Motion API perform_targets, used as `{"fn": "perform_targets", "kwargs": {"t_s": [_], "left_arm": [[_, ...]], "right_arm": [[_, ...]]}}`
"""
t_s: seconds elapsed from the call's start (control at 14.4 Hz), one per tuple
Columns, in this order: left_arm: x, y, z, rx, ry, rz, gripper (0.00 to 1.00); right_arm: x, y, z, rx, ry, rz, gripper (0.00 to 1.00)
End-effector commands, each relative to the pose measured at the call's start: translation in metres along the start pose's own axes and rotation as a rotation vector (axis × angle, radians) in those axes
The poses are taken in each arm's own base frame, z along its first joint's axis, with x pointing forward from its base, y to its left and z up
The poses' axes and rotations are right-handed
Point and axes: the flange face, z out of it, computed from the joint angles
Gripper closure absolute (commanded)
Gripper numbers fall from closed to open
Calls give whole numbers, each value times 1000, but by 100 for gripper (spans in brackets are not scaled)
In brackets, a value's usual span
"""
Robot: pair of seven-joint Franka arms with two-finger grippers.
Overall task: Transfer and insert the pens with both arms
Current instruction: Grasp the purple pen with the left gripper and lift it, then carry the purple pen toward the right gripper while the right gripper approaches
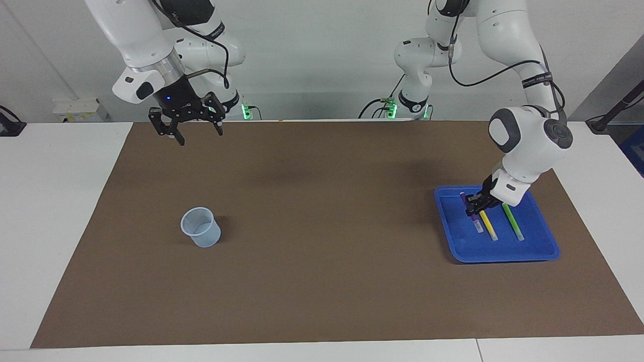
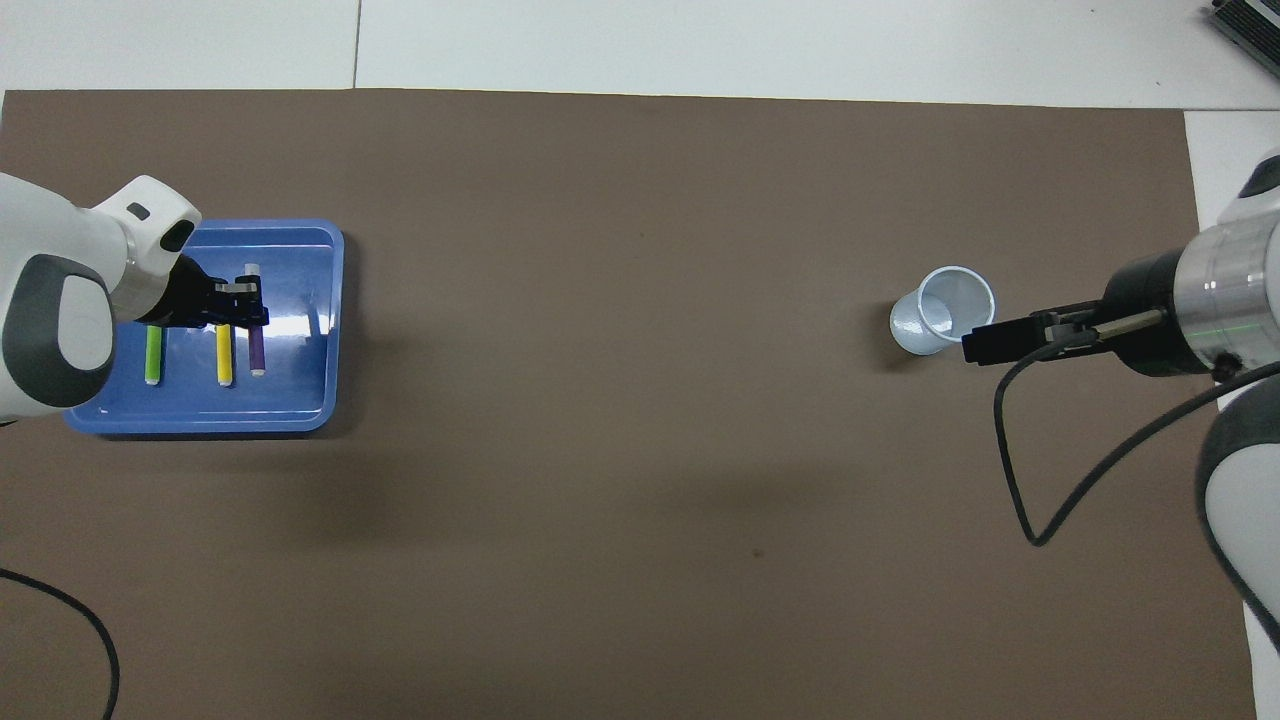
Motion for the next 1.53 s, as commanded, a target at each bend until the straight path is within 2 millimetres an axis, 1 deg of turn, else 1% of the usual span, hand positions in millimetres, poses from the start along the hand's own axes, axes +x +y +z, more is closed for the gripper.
{"fn": "perform_targets", "kwargs": {"t_s": [0.0,0.07,0.14,0.21,0.35,0.42,0.49,0.56,0.63,0.7,0.77,0.84,0.9,0.97,1.04,1.18,1.32,1.39,1.46], "left_arm": [[-13,-13,-37,-51,-19,-75,100],[-20,-14,-51,-56,-33,-79,100],[-28,-11,-63,-58,-47,-72,100],[-34,-11,-76,-60,-53,-70,100],[-48,-10,-112,-65,-69,-64,100],[-59,-3,-128,-65,-82,-60,100],[-69,4,-145,-66,-72,-97,100],[-76,10,-158,-66,-62,-139,100],[-85,15,-170,-65,-62,-163,100],[-93,23,-177,-69,-76,-184,100],[-99,31,-179,-93,-98,-230,100],[-104,38,-182,-123,-116,-307,100],[-104,43,-181,-135,-125,-379,100],[-105,53,-179,-134,-126,-415,100],[-108,75,-175,-129,-130,-439,100],[-110,109,-172,-154,-121,-582,100],[-114,134,-166,-206,-142,-723,100],[-115,141,-165,-238,-161,-787,100],[-117,151,-165,-260,-179,-839,100]], "right_arm": [[-9,-9,1,74,-6,159,0],[-10,-16,2,89,-12,208,0],[-11,-29,5,96,-18,237,0],[-11,-34,5,98,-23,269,0],[-11,-40,4,150,-31,299,0],[-11,-43,3,169,-31,313,0],[-8,-44,2,184,-10,347,0],[-3,-51,3,200,24,378,0],[-2,-61,13,204,27,395,0],[-3,-69,19,221,24,424,0],[-5,-79,20,228,14,448,0],[-6,-85,20,233,9,482,0],[-6,-90,21,239,4,522,0],[-7,-96,21,261,-9,561,0],[-8,-100,22,282,-22,591,0],[-7,-104,21,302,-12,619,0],[-10,-124,21,345,-18,607,0],[-12,-135,26,350,-11,592,0],[-17,-150,30,354,-10,570,0]]}}
